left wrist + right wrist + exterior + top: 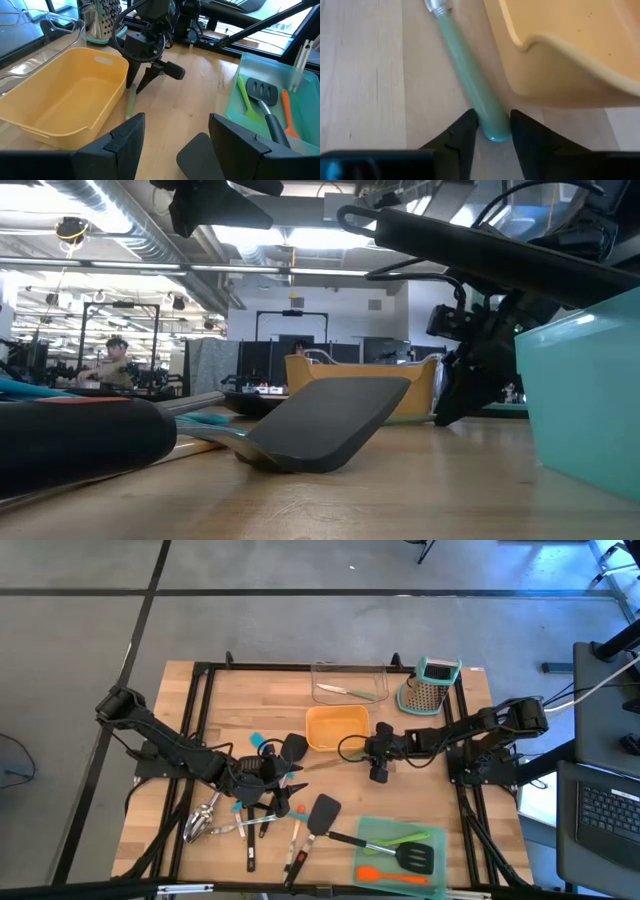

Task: Pick & Place Kitchen Items
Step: Put the green knife into the transparent bin

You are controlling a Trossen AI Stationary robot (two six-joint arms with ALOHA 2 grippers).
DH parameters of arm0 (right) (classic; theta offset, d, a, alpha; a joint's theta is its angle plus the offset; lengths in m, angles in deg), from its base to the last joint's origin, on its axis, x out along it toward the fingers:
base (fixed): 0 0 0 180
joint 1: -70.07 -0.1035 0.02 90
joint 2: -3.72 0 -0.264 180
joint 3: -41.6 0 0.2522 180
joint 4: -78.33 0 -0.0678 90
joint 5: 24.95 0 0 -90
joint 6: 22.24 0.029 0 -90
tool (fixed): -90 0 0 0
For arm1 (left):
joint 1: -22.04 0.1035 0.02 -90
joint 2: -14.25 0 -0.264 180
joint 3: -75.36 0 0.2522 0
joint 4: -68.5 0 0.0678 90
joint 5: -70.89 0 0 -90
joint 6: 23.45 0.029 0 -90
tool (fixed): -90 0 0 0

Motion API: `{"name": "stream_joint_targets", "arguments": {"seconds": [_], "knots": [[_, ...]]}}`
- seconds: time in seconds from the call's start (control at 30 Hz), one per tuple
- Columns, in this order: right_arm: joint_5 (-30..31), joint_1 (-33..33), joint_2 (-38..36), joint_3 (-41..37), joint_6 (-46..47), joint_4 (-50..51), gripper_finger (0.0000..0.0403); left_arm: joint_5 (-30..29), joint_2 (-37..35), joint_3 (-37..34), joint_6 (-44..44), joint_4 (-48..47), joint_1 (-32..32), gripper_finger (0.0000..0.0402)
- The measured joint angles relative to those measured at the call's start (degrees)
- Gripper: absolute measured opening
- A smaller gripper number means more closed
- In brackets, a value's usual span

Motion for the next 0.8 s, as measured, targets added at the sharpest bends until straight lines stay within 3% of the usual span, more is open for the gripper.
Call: {"name": "stream_joint_targets", "arguments": {"seconds": [0.27,0.8], "knots": [[-2.6,0.0,1.1,0.2,-0.6,-0.5,0.0025,0.2,0.0,0.0,0.0,0.0,0.0,0.0214],[-10.2,-1.6,1.1,0.2,0.4,-0.4,0.0022,3.2,2.2,0.0,1.7,-0.2,0.7,0.0214]]}}
